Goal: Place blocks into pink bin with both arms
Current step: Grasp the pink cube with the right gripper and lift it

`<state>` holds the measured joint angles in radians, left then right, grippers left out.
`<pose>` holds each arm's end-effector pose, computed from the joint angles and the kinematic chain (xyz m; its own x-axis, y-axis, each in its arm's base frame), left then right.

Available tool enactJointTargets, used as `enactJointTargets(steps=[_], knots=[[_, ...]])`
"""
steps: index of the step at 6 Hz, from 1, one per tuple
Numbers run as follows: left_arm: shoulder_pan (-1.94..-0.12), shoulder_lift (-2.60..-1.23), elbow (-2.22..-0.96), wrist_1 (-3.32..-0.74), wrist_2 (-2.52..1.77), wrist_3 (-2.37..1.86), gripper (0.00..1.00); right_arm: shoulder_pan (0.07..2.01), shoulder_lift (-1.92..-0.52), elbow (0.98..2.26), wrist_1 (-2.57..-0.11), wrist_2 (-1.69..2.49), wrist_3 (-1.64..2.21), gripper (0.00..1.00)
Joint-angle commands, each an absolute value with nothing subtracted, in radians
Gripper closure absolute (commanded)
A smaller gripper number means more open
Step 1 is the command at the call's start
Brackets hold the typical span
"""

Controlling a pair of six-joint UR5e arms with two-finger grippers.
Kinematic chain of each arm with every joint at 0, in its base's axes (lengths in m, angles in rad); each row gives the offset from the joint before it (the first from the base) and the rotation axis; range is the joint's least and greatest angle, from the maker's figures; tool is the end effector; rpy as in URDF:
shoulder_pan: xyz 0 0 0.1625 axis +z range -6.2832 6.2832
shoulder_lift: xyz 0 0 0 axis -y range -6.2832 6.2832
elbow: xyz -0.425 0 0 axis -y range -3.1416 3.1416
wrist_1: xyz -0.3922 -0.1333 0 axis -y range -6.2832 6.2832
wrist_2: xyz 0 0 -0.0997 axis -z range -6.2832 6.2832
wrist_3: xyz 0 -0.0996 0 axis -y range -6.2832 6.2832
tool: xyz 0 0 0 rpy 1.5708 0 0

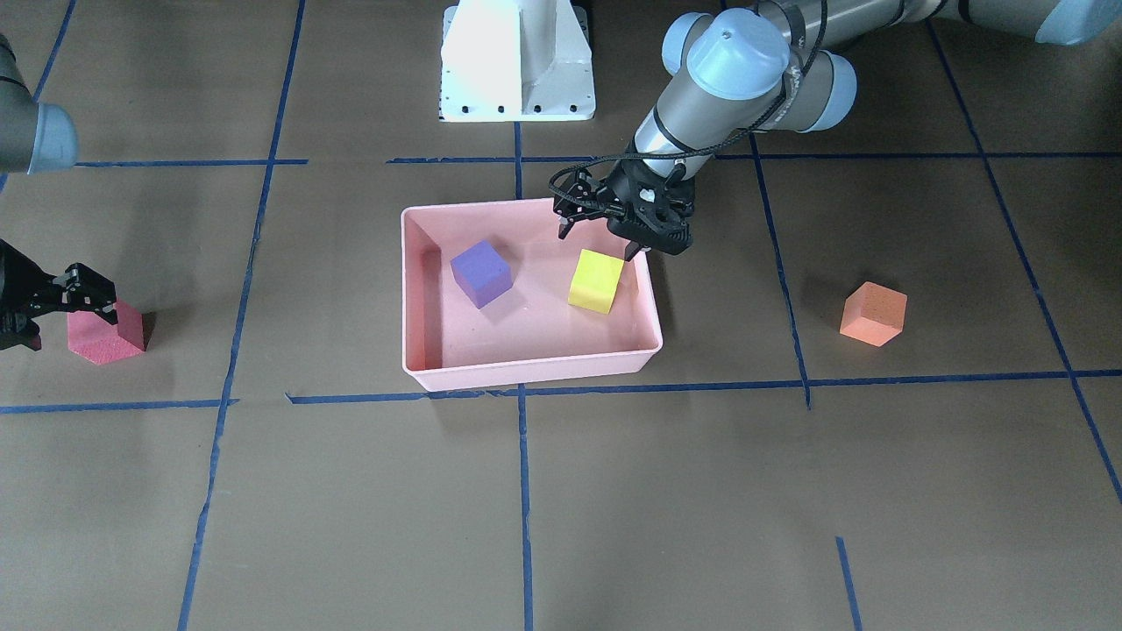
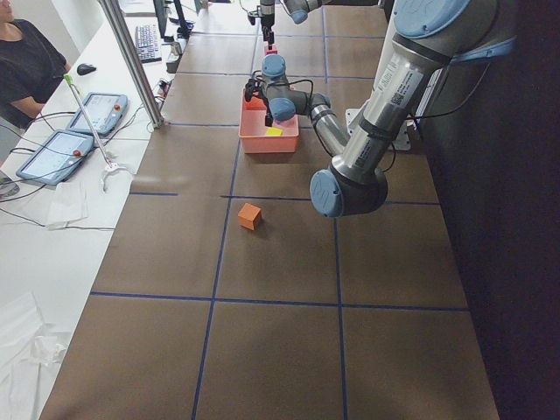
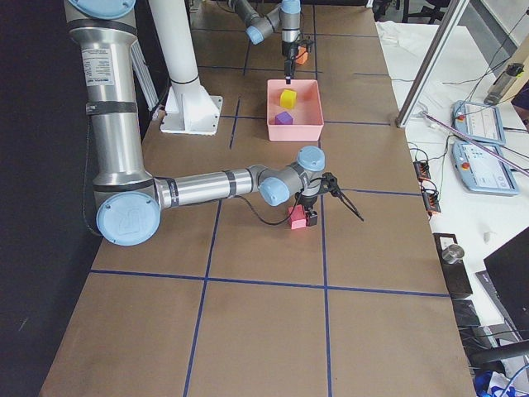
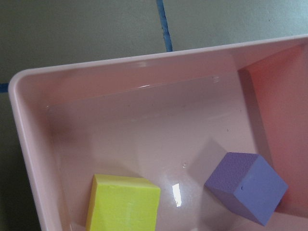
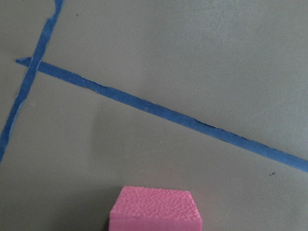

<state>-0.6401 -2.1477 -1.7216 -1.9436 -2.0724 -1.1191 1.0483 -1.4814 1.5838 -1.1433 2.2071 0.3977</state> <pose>0.4685 -0.4554 0.2085 0.4055 0.1752 -0.8971 0.0032 0.9812 0.1931 -0.2125 -0.5176 0.5644 0.6712 -0.3204 0.6685 0.1851 0.9456 0.2674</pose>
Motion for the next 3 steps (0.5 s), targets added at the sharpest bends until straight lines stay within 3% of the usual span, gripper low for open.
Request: enactJointTargets(steps=[1, 3], knots=[[-0.641, -2.146, -1.726, -1.944, -2.074, -1.134, 0.00, 1.031, -1.462, 1.568, -1.103, 2.218, 0.506, 0.00], [-0.641, -2.146, -1.726, -1.944, -2.072, -1.135, 0.00, 1.007, -1.473, 1.562, -1.106, 2.201, 0.495, 0.00]])
